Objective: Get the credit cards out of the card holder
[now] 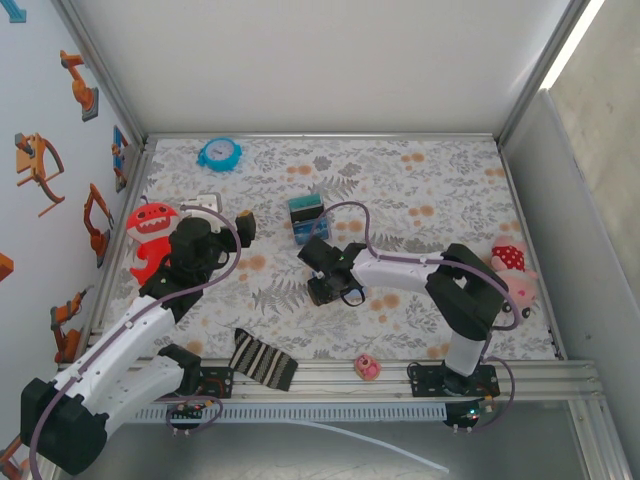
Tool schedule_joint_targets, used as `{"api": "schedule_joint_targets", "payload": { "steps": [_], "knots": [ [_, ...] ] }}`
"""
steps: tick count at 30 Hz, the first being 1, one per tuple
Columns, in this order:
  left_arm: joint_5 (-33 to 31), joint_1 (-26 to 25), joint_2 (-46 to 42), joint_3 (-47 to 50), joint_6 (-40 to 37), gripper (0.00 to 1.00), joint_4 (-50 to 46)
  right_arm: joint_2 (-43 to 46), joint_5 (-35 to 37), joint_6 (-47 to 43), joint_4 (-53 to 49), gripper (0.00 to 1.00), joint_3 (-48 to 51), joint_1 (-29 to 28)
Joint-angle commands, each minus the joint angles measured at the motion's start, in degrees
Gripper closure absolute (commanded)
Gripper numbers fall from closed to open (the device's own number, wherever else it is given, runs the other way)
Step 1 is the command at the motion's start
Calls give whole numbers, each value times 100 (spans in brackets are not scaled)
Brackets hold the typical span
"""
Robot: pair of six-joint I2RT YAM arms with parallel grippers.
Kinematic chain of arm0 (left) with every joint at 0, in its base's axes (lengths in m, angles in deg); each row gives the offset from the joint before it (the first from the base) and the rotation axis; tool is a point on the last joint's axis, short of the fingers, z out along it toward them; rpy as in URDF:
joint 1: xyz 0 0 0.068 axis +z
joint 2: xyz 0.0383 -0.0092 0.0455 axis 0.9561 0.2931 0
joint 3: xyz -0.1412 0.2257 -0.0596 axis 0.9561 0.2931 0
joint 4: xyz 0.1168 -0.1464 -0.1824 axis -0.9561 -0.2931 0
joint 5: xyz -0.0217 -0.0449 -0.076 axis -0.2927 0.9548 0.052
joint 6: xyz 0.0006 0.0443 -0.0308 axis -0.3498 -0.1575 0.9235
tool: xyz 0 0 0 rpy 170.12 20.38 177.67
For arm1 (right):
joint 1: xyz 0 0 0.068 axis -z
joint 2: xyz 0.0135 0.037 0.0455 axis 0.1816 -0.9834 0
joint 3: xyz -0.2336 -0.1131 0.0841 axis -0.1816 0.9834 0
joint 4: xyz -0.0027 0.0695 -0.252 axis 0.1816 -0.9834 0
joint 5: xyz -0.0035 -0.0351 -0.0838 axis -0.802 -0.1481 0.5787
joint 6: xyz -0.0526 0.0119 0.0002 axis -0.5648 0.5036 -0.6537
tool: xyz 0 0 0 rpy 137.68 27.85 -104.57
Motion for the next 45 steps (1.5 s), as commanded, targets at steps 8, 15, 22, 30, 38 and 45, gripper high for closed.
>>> {"api": "schedule_joint_targets", "payload": {
  "steps": [8, 15, 22, 30, 38, 45],
  "knots": [
    [40, -7, -16, -139, 82, 3, 40, -172, 248, 81, -125, 68, 175, -46],
    [15, -12, 6, -189, 30, 3, 2, -325, 423, 74, -261, 69, 146, -55],
    [36, -10, 47, -206, 38, 3, -11, -227, 546, 83, -289, 85, 106, -59],
    [183, -9, 124, -360, -2, 3, -80, 384, 790, 78, -284, 91, -27, -55],
    [365, -21, 80, -373, -57, 3, -84, 505, 1133, 235, -362, 91, 12, -20],
    [349, -20, 38, -339, -35, 3, -117, 562, 1258, 304, -442, 85, 59, 69]
  ]
}}
